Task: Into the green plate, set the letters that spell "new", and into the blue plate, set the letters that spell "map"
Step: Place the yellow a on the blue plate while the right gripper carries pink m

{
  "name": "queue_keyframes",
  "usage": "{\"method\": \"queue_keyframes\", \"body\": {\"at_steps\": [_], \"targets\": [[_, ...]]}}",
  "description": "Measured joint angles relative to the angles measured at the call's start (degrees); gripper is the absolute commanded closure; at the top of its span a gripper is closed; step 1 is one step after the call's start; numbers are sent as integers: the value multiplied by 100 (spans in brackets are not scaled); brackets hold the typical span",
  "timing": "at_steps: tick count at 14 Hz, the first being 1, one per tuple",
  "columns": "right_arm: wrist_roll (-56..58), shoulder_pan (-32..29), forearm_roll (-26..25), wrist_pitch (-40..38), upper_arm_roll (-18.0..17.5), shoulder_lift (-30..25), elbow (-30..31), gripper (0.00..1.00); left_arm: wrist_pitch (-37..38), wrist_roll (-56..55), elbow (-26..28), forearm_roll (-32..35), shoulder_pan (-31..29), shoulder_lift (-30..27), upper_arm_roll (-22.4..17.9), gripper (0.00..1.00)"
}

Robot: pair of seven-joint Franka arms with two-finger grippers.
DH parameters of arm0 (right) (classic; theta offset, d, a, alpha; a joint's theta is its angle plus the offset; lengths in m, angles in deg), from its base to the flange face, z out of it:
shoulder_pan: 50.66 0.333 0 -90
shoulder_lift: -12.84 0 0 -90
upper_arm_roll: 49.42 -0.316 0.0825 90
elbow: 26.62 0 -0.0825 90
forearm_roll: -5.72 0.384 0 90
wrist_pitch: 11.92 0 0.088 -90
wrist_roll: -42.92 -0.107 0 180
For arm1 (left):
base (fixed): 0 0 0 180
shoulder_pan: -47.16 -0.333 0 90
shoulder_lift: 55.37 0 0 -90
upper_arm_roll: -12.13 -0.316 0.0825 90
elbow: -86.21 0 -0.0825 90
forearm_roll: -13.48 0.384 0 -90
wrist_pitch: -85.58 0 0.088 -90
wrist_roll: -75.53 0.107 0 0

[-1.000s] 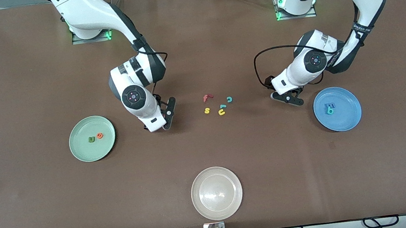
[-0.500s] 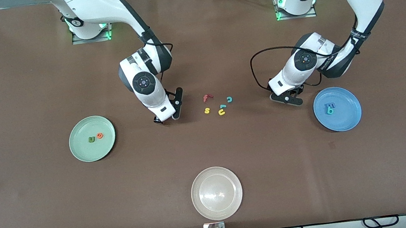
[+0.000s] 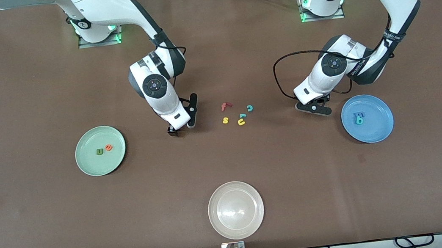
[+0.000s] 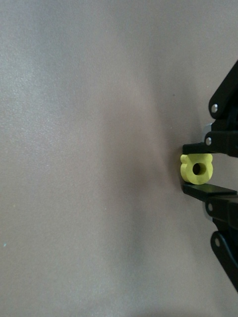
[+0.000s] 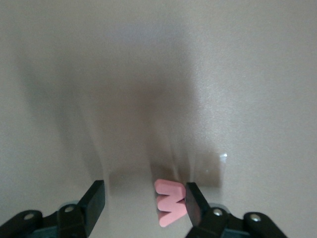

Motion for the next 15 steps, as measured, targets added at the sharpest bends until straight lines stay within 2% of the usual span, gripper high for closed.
{"method": "queue_keyframes", "body": {"at_steps": [3,6,8,11,13,14,15], "targets": [[53,1,-37,0,34,-45,2,25,196,35,-150,10,-74,-20,-4,88],[66,4,-124,-1,40,-94,11,25,1395,557,-797,20,-209,-123,139,88],[69,7,-127,-2,40,-93,52,25,2009,1256,-1313,20,-357,-213,219,88],[76,7,-129,-2,67,-48,141,29,2227,2549,-1734,20,-935,-221,222,88],[88,7,-129,2,83,-28,159,50,2226,2953,-1748,20,-1297,-107,212,87],[93,8,-130,2,83,-30,159,64,2218,3008,-1743,20,-1424,15,207,85],[97,8,-135,8,84,-36,155,75,2180,3035,-1741,20,-1519,171,206,75]]}}
